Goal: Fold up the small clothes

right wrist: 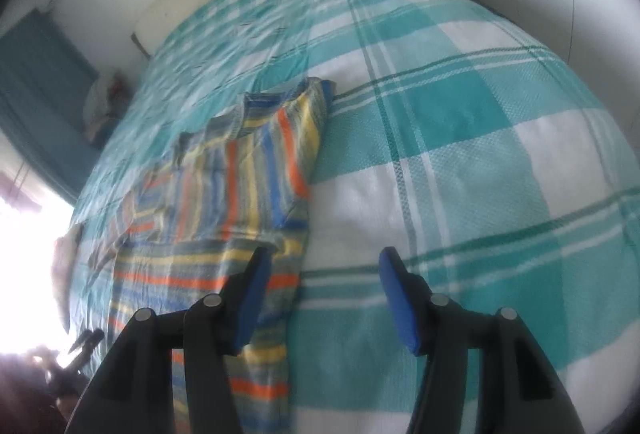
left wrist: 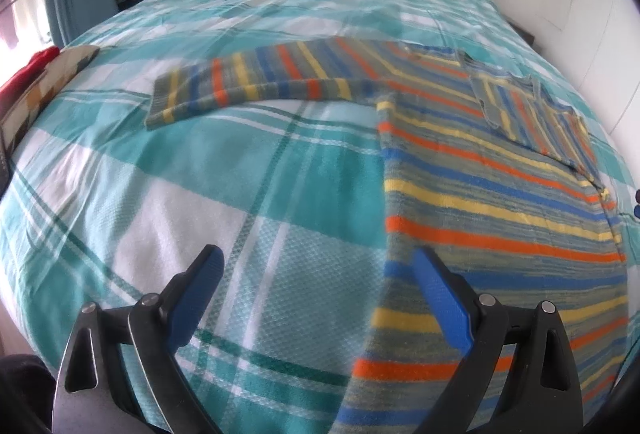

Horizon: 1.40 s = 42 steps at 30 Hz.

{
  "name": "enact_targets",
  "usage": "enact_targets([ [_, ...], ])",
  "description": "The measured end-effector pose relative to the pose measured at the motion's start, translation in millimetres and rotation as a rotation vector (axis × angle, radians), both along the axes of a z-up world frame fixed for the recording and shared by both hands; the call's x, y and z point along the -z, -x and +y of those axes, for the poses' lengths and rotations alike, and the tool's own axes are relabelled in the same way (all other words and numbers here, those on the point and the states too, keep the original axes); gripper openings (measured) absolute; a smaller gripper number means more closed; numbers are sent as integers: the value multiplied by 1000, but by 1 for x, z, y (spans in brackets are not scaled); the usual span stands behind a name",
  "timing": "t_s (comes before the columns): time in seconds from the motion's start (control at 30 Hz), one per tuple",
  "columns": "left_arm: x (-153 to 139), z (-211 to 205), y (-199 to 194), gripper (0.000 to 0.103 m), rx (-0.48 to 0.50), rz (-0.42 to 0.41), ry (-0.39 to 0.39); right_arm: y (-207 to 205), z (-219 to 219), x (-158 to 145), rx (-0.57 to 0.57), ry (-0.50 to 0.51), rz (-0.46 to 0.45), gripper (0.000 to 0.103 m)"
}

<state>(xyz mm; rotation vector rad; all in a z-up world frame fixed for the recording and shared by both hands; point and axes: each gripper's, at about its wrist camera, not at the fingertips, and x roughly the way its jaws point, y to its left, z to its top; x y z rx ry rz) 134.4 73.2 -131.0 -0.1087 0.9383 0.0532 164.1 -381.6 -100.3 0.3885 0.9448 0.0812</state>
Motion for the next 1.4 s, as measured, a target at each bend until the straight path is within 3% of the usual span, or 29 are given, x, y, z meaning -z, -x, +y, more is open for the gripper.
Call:
enact_targets([
  [0.17, 7, -22, 2, 96, 73, 7, -18, 57, 53, -10, -160, 20, -63, 56],
  [0.33, 13, -40, 7, 99, 134, 18, -76, 86, 84, 20, -245, 77, -24, 57],
  [0.43, 17, -40, 8, 101, 139, 29, -81, 98, 72, 44, -180, 96, 35, 57],
  [0.6, 23, -34, 4, 103, 122, 53, -36, 137, 52, 31, -59, 199, -85, 57],
  [0.77, 25, -40, 8, 103, 124, 28, -76, 156, 47, 16, 21, 257, -205, 62],
  [0.87, 24, -38, 9, 103, 137, 29, -68, 152, 51, 7, 9, 265, -256, 64],
  [1.23, 26, -32, 14, 103, 177, 53, -30, 156, 74, 8, -44, 329, -276, 66],
  [1.4, 25, -36, 20, 103, 211, 50, -57, 153, 79, 11, -64, 341, -272, 67],
])
